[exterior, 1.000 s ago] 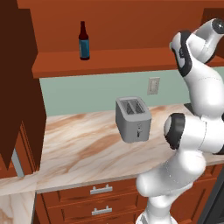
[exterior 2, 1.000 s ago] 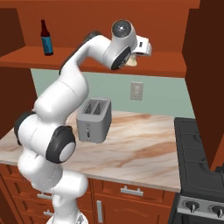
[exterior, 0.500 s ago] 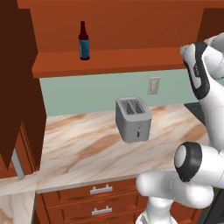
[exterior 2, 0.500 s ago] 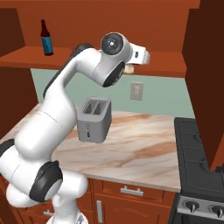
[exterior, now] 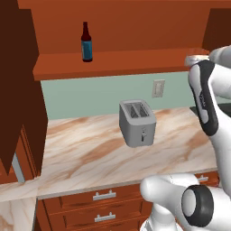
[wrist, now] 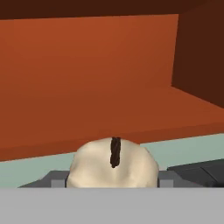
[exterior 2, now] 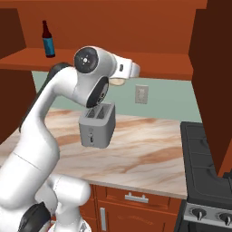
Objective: Get the candle and the beer from the cabinet and move them to the dining counter.
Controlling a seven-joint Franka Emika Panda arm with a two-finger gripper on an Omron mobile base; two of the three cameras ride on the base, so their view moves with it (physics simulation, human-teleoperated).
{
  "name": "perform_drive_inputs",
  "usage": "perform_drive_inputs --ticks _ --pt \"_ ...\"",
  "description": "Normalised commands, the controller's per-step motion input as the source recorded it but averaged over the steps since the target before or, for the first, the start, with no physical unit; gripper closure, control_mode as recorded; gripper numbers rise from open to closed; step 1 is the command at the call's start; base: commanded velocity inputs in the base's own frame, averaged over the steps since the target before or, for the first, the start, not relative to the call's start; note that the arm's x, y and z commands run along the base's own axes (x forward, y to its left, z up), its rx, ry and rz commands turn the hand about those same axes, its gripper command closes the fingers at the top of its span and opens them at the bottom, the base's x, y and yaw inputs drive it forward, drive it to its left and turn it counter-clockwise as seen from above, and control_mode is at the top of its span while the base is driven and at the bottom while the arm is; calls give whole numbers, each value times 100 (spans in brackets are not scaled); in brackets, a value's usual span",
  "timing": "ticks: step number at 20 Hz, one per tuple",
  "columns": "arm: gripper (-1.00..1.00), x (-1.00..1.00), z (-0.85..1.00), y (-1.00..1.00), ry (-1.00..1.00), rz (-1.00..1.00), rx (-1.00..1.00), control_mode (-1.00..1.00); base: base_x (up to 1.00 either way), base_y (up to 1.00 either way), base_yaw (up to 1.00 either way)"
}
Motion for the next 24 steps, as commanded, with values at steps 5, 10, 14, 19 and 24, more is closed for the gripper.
perform_drive_inputs --ticks 5,10,14,19,24 --pt "100 -65 1 65 0 0 0 -100 0 0 0" --pt "100 -60 4 69 1 3 0 -100 0 0 0" --pt "100 -61 1 65 11 7 0 -100 0 0 0" --pt "100 -45 0 38 8 11 0 -100 0 0 0" --pt "100 -21 7 13 8 13 0 -100 0 0 0"
